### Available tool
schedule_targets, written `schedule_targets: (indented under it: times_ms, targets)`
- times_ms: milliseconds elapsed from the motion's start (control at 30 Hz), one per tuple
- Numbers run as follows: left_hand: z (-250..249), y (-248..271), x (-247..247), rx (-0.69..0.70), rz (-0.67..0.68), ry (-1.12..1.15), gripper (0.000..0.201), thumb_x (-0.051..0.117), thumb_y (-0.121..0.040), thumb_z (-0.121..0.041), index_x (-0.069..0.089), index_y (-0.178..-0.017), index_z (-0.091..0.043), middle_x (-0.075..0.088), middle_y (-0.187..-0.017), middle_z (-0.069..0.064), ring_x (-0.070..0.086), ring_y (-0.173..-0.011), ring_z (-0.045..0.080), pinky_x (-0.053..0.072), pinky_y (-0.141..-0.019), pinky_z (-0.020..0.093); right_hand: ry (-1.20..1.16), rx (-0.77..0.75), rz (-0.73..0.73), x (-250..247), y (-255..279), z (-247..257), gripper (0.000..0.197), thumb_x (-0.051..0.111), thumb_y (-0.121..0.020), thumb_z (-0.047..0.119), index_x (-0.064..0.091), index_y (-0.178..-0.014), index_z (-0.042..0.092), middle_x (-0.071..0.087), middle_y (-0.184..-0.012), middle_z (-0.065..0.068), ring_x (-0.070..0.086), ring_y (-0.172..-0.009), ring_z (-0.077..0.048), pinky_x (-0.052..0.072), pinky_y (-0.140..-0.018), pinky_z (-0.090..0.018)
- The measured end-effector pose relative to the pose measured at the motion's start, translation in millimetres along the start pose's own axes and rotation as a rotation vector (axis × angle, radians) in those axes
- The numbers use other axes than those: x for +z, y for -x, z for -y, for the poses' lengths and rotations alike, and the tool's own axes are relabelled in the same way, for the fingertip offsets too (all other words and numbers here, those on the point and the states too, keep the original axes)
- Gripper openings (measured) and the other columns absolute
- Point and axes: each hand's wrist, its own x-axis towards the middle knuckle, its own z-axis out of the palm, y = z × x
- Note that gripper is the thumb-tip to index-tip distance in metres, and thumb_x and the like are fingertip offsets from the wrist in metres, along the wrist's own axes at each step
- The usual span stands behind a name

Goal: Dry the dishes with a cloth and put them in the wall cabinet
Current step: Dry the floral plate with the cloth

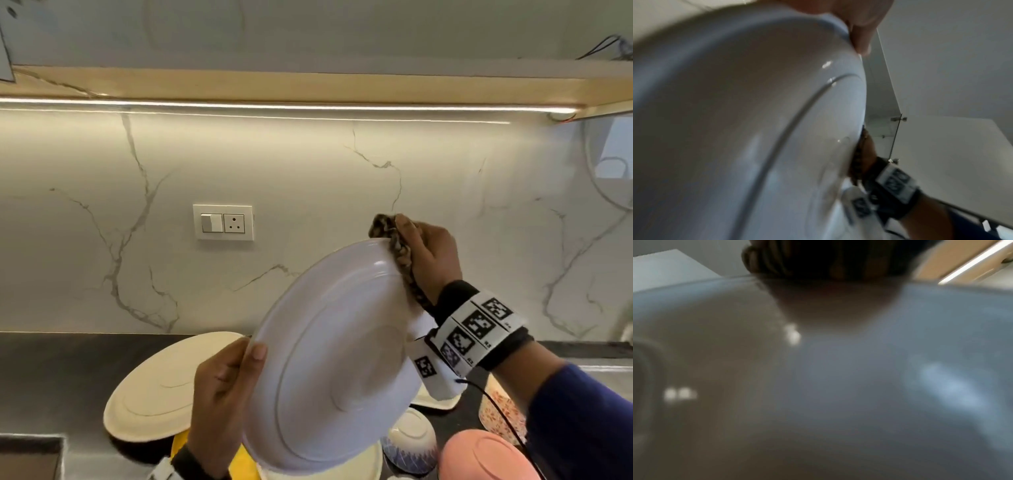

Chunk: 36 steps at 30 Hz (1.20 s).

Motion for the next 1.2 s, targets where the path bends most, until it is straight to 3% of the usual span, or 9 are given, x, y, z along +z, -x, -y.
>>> schedule_targets:
  times_ms: [133,333,500,667,733,800,867,1033,1200]
  targets:
    - [-11.7,-19.8,-0.5,-0.089,0.307,-0.115,0.050,0.069,-0.058,-0.051,0.066,-0.098,-0.020,0.072,-0.091,-0.003,0.066,-0.082,0.012,0.052,-0.068,0.021,0.226,-0.184,-0.038,0.2,20.0,14.3,0.062,0.027,-0.077,0.062,0.068,-0.070,0.015,0.066,-0.061,-0.009,0.062,-0.058,-0.026,0.046,-0.056,-0.029]
    - [-12.3,-29.5,33.9,-0.055,0.349,-0.173,0.032,0.065,-0.064,-0.041,0.067,-0.078,-0.013,0.070,-0.078,0.008,0.060,-0.072,0.011,0.046,-0.064,0.034,0.512,-0.688,0.014,32.4,55.6,46.2,0.044,0.043,-0.082,0.048,0.053,-0.054,0.016,0.053,-0.044,0.003,0.051,-0.039,-0.022,0.041,-0.058,-0.025]
    - [-7.4,-17.3,33.4,-0.122,0.176,0.004,0.031,0.069,-0.057,-0.038,0.068,-0.071,-0.011,0.063,-0.063,0.004,0.053,-0.061,0.015,0.040,-0.058,0.027,0.392,-0.650,-0.009,20.1,47.1,42.0,0.041,0.042,-0.083,0.048,0.061,-0.060,0.019,0.058,-0.050,0.004,0.055,-0.044,-0.019,0.038,-0.061,-0.024]
    - [-7.5,-8.4,19.3,-0.207,0.012,0.241,0.013,0.063,-0.065,0.004,0.068,-0.058,-0.006,0.059,-0.055,0.005,0.052,-0.054,0.016,0.041,-0.050,0.015,-0.192,0.060,-0.236,-18.4,15.5,-22.4,0.063,0.038,-0.076,0.062,0.073,-0.086,0.011,0.072,-0.080,-0.009,0.066,-0.077,-0.023,0.053,-0.073,-0.040]
    - [-4.3,-8.8,12.1,-0.254,0.092,0.270,0.004,0.072,-0.070,-0.008,0.072,-0.067,-0.005,0.065,-0.062,0.007,0.060,-0.058,0.016,0.046,-0.052,0.015,-0.162,0.144,-0.269,-23.4,15.9,-35.9,0.061,0.035,-0.074,0.066,0.070,-0.072,0.016,0.068,-0.070,-0.007,0.062,-0.069,-0.022,0.053,-0.070,-0.042]
    - [-1.0,-12.5,6.9,-0.264,0.249,0.181,0.055,0.089,-0.044,-0.042,0.074,-0.083,-0.007,0.071,-0.076,0.011,0.065,-0.068,0.017,0.051,-0.059,0.017,-0.055,0.110,-0.267,-23.0,23.6,-32.6,0.061,0.030,-0.072,0.067,0.067,-0.067,0.017,0.065,-0.064,-0.006,0.060,-0.065,-0.022,0.049,-0.063,-0.034]
    - [-4.8,-20.3,12.0,-0.250,0.343,0.092,0.074,0.087,-0.032,-0.054,0.073,-0.092,-0.013,0.073,-0.085,0.011,0.067,-0.075,0.017,0.052,-0.064,0.018,0.045,-0.023,-0.240,-19.3,32.3,-15.4,0.061,0.031,-0.074,0.062,0.070,-0.072,0.014,0.063,-0.060,-0.002,0.061,-0.060,-0.021,0.042,-0.057,-0.026]
    - [-8.4,-35.2,45.6,-0.166,0.462,-0.022,0.032,0.072,-0.057,-0.042,0.071,-0.082,-0.021,0.070,-0.076,-0.001,0.060,-0.071,0.008,0.045,-0.063,0.025,0.440,-0.553,-0.028,19.6,54.0,28.2,0.040,0.043,-0.081,0.045,0.056,-0.056,0.018,0.056,-0.046,0.002,0.052,-0.040,-0.021,0.043,-0.059,-0.026]
    - [-5.0,-32.3,47.2,-0.117,0.346,0.011,0.021,0.064,-0.066,-0.039,0.072,-0.073,-0.020,0.066,-0.068,-0.001,0.056,-0.066,0.009,0.043,-0.060,0.026,0.413,-0.584,-0.022,21.7,45.6,30.8,0.042,0.041,-0.083,0.048,0.059,-0.058,0.018,0.058,-0.048,0.003,0.052,-0.040,-0.018,0.040,-0.059,-0.025]
